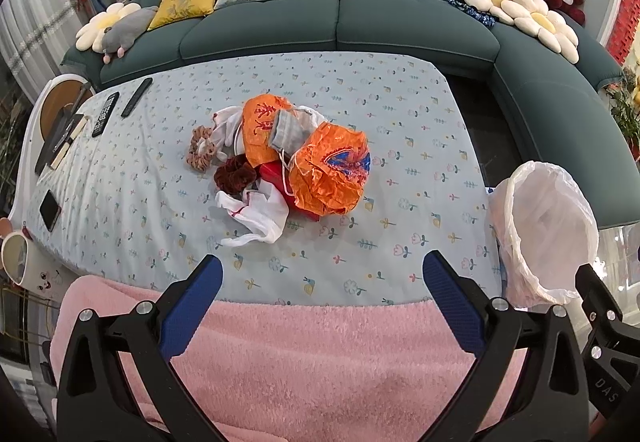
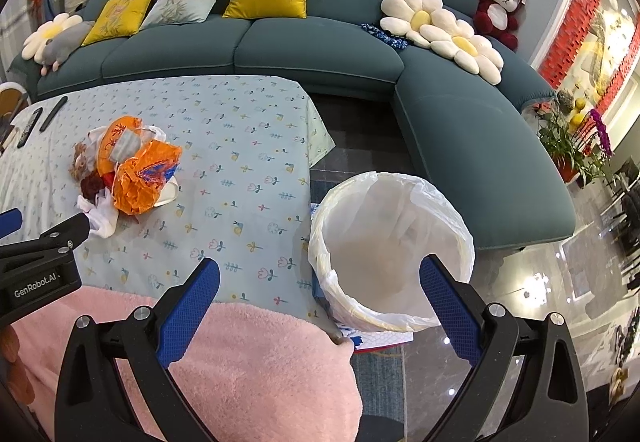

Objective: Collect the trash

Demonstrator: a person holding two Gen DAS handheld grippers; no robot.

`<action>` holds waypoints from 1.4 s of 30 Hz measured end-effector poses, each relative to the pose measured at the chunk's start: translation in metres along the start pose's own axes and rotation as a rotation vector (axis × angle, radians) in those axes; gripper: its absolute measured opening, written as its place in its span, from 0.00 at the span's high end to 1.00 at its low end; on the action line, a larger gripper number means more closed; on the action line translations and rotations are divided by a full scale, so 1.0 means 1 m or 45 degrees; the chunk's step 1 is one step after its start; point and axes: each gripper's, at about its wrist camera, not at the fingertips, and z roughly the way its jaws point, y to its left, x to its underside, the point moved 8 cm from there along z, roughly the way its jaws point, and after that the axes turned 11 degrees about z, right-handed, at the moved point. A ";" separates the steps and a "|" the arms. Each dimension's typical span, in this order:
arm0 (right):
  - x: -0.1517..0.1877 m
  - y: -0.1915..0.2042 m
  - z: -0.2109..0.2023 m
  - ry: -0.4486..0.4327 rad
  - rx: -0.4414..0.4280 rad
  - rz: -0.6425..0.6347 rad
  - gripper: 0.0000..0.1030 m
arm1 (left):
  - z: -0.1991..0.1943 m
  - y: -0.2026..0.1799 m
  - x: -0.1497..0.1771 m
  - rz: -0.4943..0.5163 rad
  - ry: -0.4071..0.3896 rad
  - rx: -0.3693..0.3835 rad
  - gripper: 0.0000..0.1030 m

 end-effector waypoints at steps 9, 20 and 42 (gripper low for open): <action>-0.001 0.004 0.000 -0.002 -0.005 -0.021 0.07 | -0.001 0.000 0.001 0.002 0.002 0.004 0.07; -0.001 0.005 -0.001 0.001 -0.001 -0.020 0.07 | -0.001 -0.001 0.001 0.000 0.003 0.005 0.07; 0.000 0.004 0.000 0.003 0.001 -0.011 0.07 | -0.001 -0.002 0.002 -0.001 0.005 0.006 0.07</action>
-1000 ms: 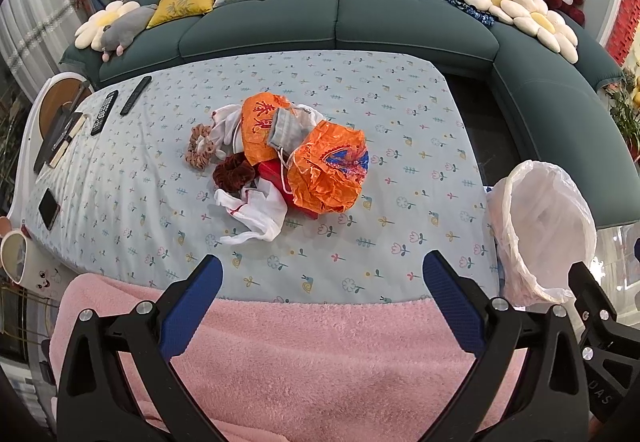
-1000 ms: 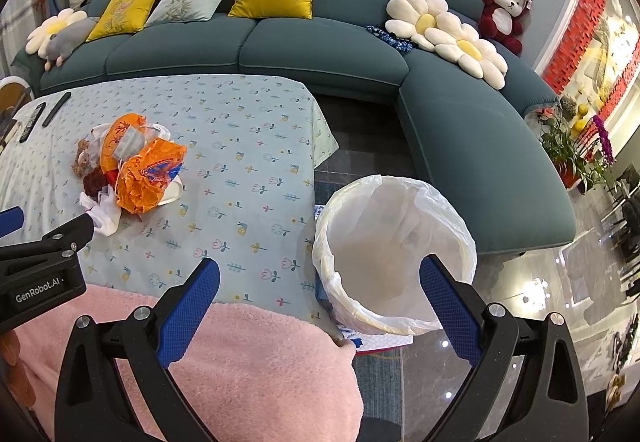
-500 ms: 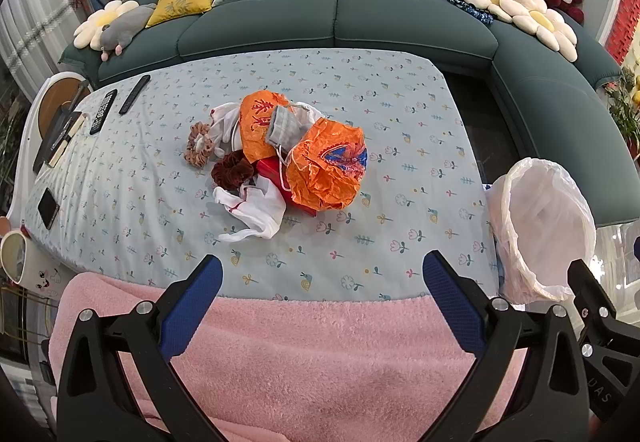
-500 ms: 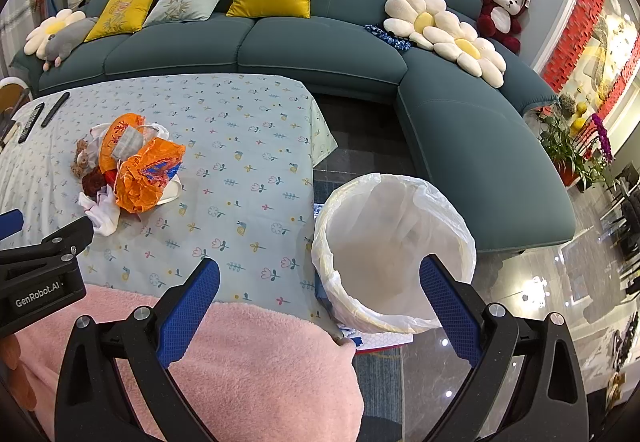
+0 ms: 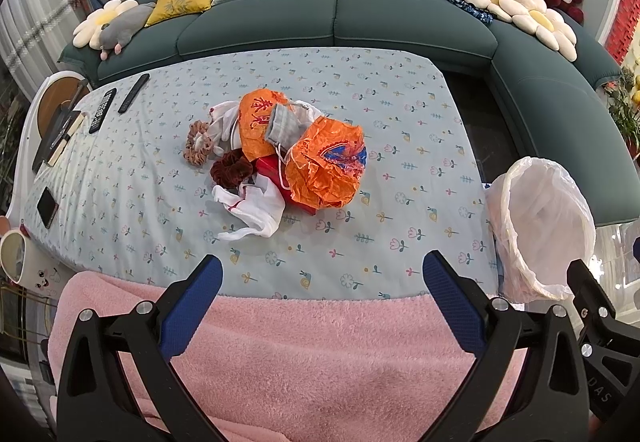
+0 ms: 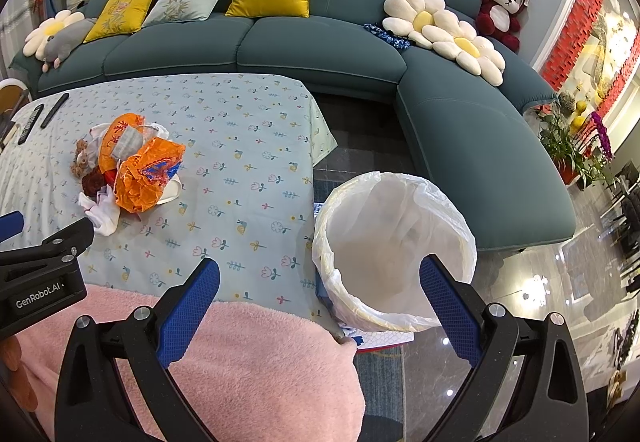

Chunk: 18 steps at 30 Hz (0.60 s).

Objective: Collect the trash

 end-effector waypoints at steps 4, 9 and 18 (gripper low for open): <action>0.001 -0.001 0.000 -0.001 0.002 0.004 0.07 | 0.001 -0.004 0.003 0.000 0.006 0.006 0.07; 0.001 -0.002 -0.001 -0.002 0.007 0.006 0.07 | 0.002 -0.006 0.004 0.000 0.002 0.010 0.07; -0.004 -0.006 -0.008 -0.040 0.039 0.082 0.07 | 0.005 -0.004 0.002 0.039 -0.030 0.063 0.07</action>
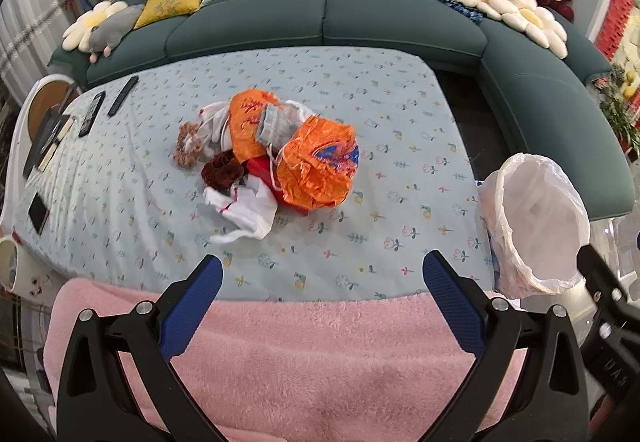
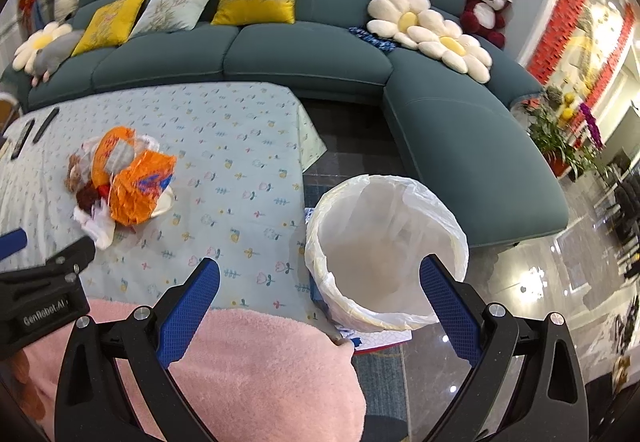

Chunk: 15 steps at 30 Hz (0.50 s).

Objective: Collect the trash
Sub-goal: 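Grasp the orange plastic bag with the right tool while the left tool grasps the white cloth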

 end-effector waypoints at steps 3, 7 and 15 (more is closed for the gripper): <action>-0.003 0.003 -0.003 -0.012 -0.015 0.066 0.07 | 0.004 0.003 0.000 0.046 -0.021 0.015 0.07; -0.003 0.015 -0.004 -0.033 -0.031 0.120 0.07 | 0.016 0.017 0.003 0.049 -0.007 0.068 0.07; 0.001 0.063 0.009 -0.031 -0.096 0.119 0.07 | 0.050 0.069 0.007 0.003 -0.003 0.070 0.07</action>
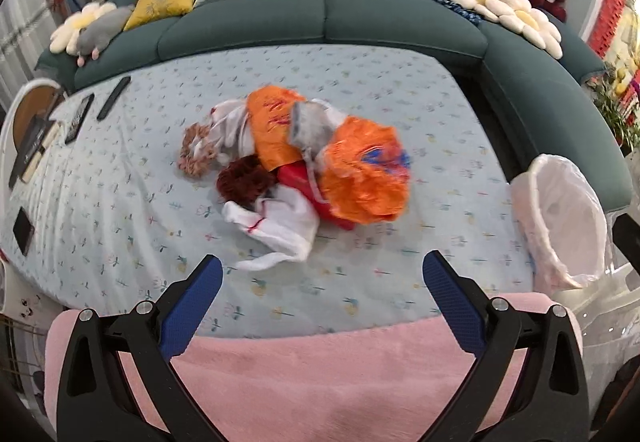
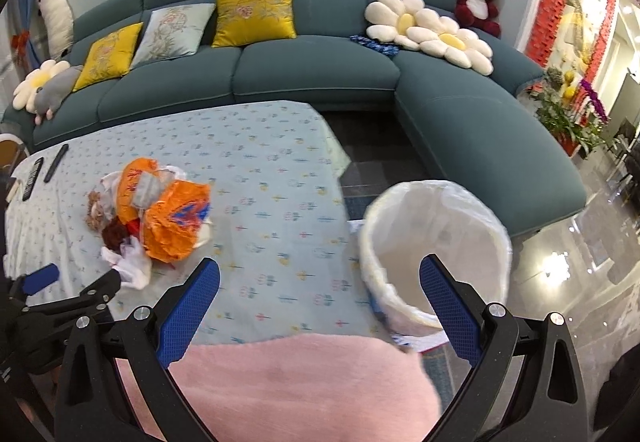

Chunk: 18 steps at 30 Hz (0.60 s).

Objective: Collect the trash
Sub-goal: 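Grasp the orange plastic bag with the right tool while the left tool grasps the white cloth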

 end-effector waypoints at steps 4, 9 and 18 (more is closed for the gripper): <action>0.003 0.030 0.014 0.019 -0.049 -0.020 0.07 | 0.024 0.028 0.009 -0.107 0.079 0.046 0.07; 0.004 0.069 0.043 0.074 -0.104 -0.037 0.07 | 0.053 0.060 0.013 -0.266 0.144 0.123 0.07; 0.014 0.120 0.106 0.231 -0.199 0.011 0.10 | 0.107 0.074 0.014 -0.357 0.250 0.199 0.21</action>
